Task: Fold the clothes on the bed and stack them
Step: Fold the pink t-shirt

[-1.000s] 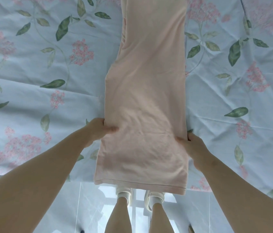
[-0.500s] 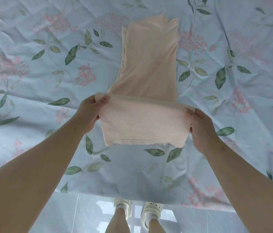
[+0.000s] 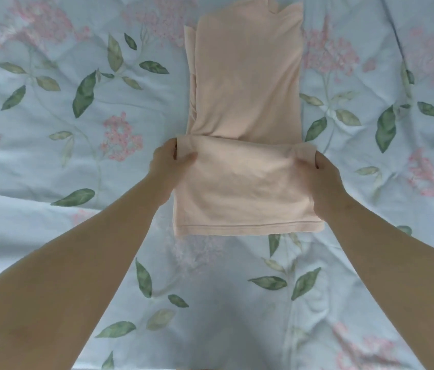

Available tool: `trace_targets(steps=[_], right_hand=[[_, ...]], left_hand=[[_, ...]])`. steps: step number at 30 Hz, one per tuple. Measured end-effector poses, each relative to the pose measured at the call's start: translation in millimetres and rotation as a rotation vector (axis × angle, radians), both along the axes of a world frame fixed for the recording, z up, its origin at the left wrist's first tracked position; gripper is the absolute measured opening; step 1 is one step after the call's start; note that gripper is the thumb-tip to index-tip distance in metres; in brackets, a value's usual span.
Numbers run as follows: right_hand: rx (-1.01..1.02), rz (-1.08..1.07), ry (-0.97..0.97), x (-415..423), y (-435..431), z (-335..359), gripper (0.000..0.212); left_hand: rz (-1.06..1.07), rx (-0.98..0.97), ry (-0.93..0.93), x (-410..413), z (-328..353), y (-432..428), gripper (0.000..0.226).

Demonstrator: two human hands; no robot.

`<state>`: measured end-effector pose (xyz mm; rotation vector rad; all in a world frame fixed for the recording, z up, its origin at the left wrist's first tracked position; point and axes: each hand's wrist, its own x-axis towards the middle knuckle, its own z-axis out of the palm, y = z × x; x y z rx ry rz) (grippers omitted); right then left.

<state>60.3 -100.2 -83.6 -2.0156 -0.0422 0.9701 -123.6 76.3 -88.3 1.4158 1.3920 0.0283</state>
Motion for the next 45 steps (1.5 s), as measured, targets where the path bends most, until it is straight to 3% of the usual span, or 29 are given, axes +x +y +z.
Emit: trace_targets(steps=[2, 3, 8, 14, 17, 20, 23, 25, 29, 32, 35, 38, 40, 42, 43, 45], right_hand=[[-0.01, 0.06, -0.027, -1.6, 2.0, -6.8, 0.033], [-0.021, 0.079, -0.038, -1.7, 2.8, -8.7, 0.035], [-0.04, 0.103, -0.006, 0.6, 2.9, -11.2, 0.042], [-0.032, 0.082, 0.122, -19.5, -22.9, -7.4, 0.047], [-0.124, 0.204, 0.087, -26.0, -46.8, -2.4, 0.037], [-0.236, 0.301, 0.012, -19.5, -60.6, 5.1, 0.013], [-0.283, 0.344, 0.09, -10.8, -62.6, 15.1, 0.03], [-0.317, 0.387, 0.218, -6.6, -61.8, 21.2, 0.027], [-0.366, 0.499, 0.376, 7.3, -56.1, 33.6, 0.027], [-0.368, 0.541, 0.564, 24.3, -42.4, 52.5, 0.029], [-0.25, 0.408, 0.733, 45.9, -19.2, 73.1, 0.027], [-0.018, 0.124, 0.717, 75.5, 17.0, 82.0, 0.025], [0.271, -0.109, 0.727, 91.8, 42.9, 81.0, 0.018], [0.416, -0.245, 0.703, 100.8, 64.0, 73.4, 0.029], [0.36, -0.249, 0.654, 101.3, 71.0, 65.7, 0.034], [0.123, -0.153, 0.445, 93.1, 73.6, 43.7, 0.026]], left_hand=[[-0.101, 0.005, 0.079, -3.3, -4.4, 1.6, 0.074], [-0.146, 0.019, 0.104, -3.6, -6.0, 2.4, 0.074], [-0.188, 0.016, 0.064, -0.4, -6.5, 8.3, 0.04], [-0.088, -0.208, 0.027, -20.2, 2.0, -13.8, 0.036], [-0.125, -0.209, 0.127, -34.0, 6.9, -28.7, 0.031], [-0.158, 0.004, 0.318, -38.6, 15.0, -34.8, 0.028], [-0.361, 0.232, 0.559, -40.4, 30.7, -40.1, 0.036], [-0.455, 0.158, 0.619, -41.4, 36.8, -43.4, 0.039], [-0.23, -0.329, 0.428, -36.4, 51.0, -39.5, 0.037], [-0.318, -0.502, 0.474, -28.1, 68.4, -20.6, 0.029], [-0.212, -0.675, 0.36, -11.3, 92.5, 10.0, 0.025], [0.059, -0.616, 0.12, 17.3, 109.7, 43.6, 0.018], [0.352, -0.593, -0.162, 39.0, 111.4, 66.0, 0.03], [0.592, -0.619, -0.362, 56.4, 100.5, 80.4, 0.039], [0.595, -0.567, -0.313, 61.0, 89.4, 81.6, 0.045], [0.433, -0.327, -0.006, 65.6, 62.2, 72.7, 0.047]])
